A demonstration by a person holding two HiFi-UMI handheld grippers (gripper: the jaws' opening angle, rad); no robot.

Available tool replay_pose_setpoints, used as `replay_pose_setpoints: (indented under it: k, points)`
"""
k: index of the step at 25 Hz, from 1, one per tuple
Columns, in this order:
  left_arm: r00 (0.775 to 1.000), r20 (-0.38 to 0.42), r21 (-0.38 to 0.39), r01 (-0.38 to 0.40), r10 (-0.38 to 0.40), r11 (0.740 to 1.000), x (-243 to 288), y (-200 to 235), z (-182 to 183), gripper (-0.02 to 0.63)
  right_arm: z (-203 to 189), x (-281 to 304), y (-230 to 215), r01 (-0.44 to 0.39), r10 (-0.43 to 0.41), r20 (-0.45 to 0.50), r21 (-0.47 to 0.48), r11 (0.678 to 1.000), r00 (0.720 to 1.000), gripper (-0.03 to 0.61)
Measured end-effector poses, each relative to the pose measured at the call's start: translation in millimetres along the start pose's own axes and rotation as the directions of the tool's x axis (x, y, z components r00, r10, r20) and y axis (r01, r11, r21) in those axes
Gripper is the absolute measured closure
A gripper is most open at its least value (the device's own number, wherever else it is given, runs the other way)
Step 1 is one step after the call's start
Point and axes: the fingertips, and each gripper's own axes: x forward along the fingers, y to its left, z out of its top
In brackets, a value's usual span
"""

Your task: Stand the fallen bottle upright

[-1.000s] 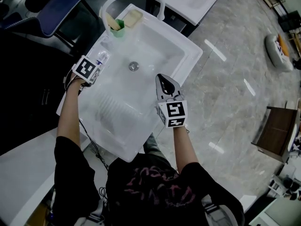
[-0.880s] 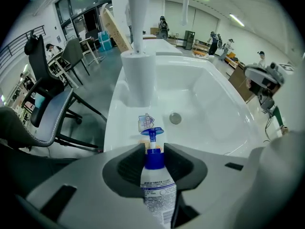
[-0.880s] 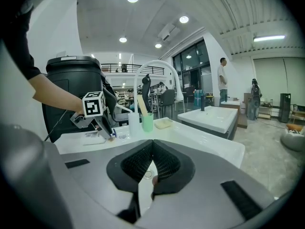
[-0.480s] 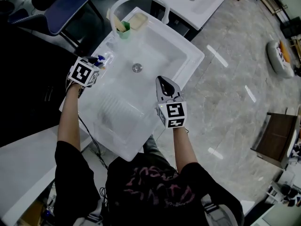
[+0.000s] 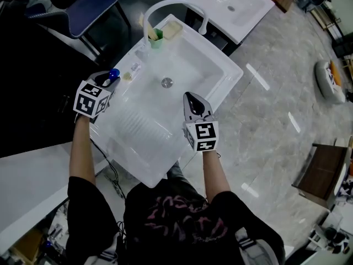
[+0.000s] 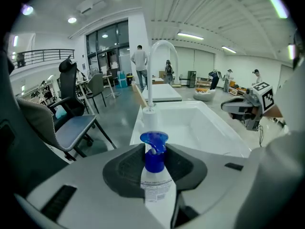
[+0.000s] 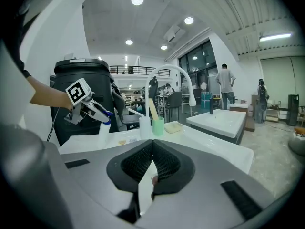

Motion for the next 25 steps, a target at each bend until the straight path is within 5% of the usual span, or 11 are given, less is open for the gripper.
replay_pose_setpoints:
  k: [13,25]
  points:
    - [0.992,0.109,-0.073,-0.05,0.058,0.996,-46.2,-2.0,-35.9,0.485,4.5,-4.2,34.4,-0.051,0.051,-0.007,-0.029,0.998,0.999,0.565]
    - [0.991,0.121,-0.09,-0.055,0.066,0.994,-44.8,-2.8,-39.5,0.469,7.2,-9.9,38.0,-0.046,0.046,0.0,-0.034,0.998,0.999,0.565]
